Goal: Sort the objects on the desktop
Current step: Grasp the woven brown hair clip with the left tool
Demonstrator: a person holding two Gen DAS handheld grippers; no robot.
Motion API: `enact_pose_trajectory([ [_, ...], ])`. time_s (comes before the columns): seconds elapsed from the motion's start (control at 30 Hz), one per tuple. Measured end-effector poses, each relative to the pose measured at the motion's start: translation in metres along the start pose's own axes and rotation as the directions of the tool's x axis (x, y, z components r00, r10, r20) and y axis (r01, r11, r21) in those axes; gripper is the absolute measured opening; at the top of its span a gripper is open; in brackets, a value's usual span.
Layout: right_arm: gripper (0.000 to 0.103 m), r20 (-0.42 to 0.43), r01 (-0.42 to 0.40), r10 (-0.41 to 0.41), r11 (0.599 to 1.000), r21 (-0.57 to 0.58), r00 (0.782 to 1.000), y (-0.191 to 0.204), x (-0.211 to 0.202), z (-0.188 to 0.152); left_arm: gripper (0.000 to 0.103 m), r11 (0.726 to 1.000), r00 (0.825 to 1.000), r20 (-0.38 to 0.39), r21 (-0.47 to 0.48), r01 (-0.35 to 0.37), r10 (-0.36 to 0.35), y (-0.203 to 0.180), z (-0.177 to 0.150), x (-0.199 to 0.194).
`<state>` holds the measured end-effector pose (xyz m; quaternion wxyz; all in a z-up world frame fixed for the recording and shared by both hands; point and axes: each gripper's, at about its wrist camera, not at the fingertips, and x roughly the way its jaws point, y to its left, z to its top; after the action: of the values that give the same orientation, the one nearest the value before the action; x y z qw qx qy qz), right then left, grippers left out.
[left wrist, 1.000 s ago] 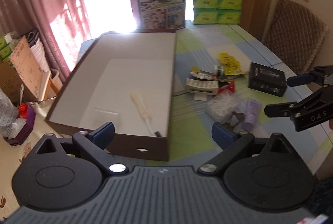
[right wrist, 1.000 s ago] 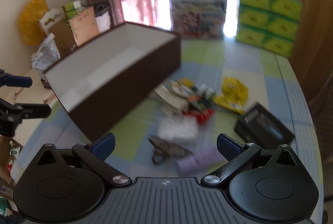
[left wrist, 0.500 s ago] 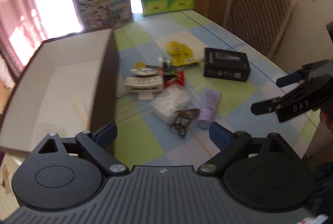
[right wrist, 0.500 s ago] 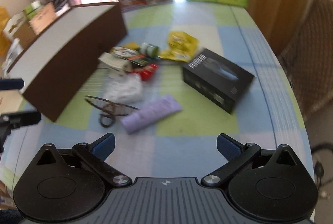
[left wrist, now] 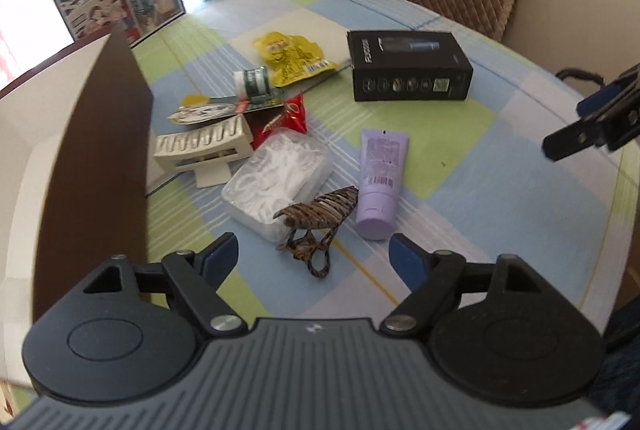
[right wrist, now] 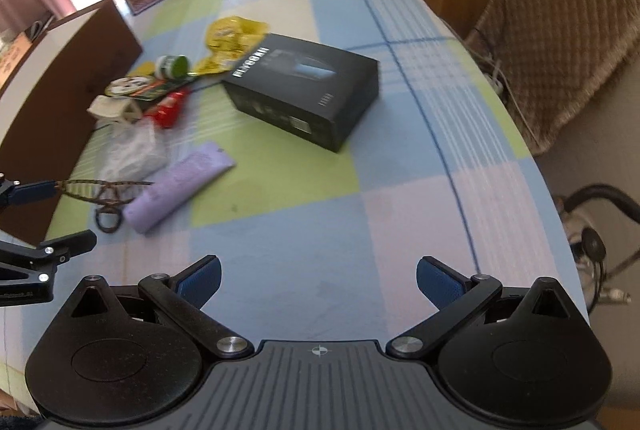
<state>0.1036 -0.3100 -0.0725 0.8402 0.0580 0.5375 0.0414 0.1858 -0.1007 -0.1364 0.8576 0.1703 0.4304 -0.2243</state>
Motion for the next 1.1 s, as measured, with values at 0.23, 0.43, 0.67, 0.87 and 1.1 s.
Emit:
enact_pose_trajectory([
  [0.23, 0.101, -0.02, 0.024, -0.023, 0.999, 0.033, 1.0, -0.017, 0.005, -0.002, 0.061, 0.997, 1.0, 0.0, 0.078, -0.008, 0.008, -0.005, 0.001, 0.025],
  [0.43, 0.101, -0.036, 0.033, -0.031, 0.998, 0.054, 0.999, -0.025, 0.009, -0.003, 0.046, 0.992, 0.999, -0.002, 0.125, 0.035, -0.035, -0.022, -0.002, 0.027],
  [0.67, 0.101, -0.049, 0.039, -0.036, 0.997, 0.06, 0.998, -0.027, 0.013, -0.003, 0.046, 0.993, 1.0, -0.004, 0.122, 0.009, -0.009, -0.022, -0.002, 0.032],
  [0.87, 0.101, -0.059, 0.044, -0.041, 0.997, 0.058, 0.997, -0.026, 0.015, -0.005, 0.04, 0.994, 1.0, -0.005, 0.104, 0.014, -0.013, -0.01, 0.002, 0.038],
  [1.1, 0.101, -0.064, 0.058, -0.054, 0.996, 0.061, 0.996, -0.024, 0.017, -0.006, 0.022, 0.997, 0.999, 0.022, 0.07, 0.024, -0.026, -0.023, 0.009, 0.052],
])
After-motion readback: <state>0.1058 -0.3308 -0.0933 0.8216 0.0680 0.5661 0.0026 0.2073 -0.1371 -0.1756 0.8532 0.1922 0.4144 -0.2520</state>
